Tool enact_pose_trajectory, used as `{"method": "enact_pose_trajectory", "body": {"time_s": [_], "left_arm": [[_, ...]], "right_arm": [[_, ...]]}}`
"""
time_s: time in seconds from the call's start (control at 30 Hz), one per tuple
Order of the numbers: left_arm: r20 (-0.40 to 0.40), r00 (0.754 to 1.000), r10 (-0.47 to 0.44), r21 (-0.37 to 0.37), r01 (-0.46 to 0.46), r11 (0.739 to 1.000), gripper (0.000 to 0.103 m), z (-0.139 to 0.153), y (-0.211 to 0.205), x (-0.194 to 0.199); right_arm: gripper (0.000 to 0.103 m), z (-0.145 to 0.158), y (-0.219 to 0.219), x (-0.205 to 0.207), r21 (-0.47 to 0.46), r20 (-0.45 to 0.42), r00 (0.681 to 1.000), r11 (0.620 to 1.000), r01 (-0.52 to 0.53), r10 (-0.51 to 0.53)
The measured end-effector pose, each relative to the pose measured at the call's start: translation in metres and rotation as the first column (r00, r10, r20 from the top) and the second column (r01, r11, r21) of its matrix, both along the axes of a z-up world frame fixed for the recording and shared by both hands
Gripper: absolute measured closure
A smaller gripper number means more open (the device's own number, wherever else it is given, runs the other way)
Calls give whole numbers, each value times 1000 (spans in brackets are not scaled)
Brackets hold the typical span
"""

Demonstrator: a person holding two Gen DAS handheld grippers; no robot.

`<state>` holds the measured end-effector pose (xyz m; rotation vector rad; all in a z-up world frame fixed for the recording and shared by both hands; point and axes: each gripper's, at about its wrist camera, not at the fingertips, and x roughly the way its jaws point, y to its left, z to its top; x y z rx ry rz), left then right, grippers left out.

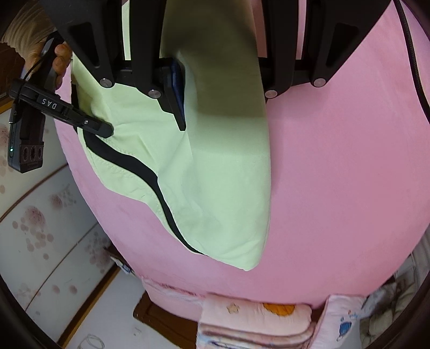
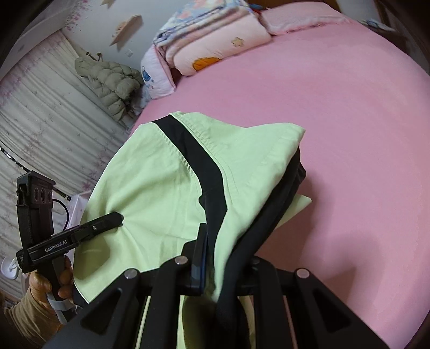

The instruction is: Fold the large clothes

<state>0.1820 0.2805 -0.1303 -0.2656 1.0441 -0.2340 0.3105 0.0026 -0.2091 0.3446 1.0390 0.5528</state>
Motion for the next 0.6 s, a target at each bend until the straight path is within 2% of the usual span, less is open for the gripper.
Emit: {"method": "enact_pose_trajectory", "body": {"time_s": [0.1,0.27,0.3,0.37,0.4,0.43,0.5,0.53,0.6], "left_arm": [[43,999,1,22,-2,1000,68,-18,37,42],[64,998,28,32,-30,999,68,-70,59,95],[66,997,31,40,-34,999,68,-80,45,105],[57,998,39,68,-43,997,67,-104,41,121],[54,998,41,75,-45,996,65,-118,26,121],[51,997,53,81,-57,995,62,-128,27,124],[56,995,85,95,-90,991,48,-141,33,125],[60,994,96,104,-102,989,37,-144,35,123],[82,987,141,172,-154,973,20,-145,38,119]], "right_arm": [[92,-12,28,32,-19,42,999,1000,7,-6],[92,-50,69,88,-101,105,994,994,31,-20],[92,-61,76,100,-127,105,994,991,38,-25],[92,-79,88,116,-180,98,995,983,38,-21],[92,-86,92,119,-207,96,995,978,38,-18],[91,-93,94,121,-238,102,995,970,39,-15],[86,-100,97,119,-301,121,993,953,39,-3],[81,-101,99,118,-316,122,992,948,38,1],[74,-101,99,116,-341,121,993,939,38,4]]}}
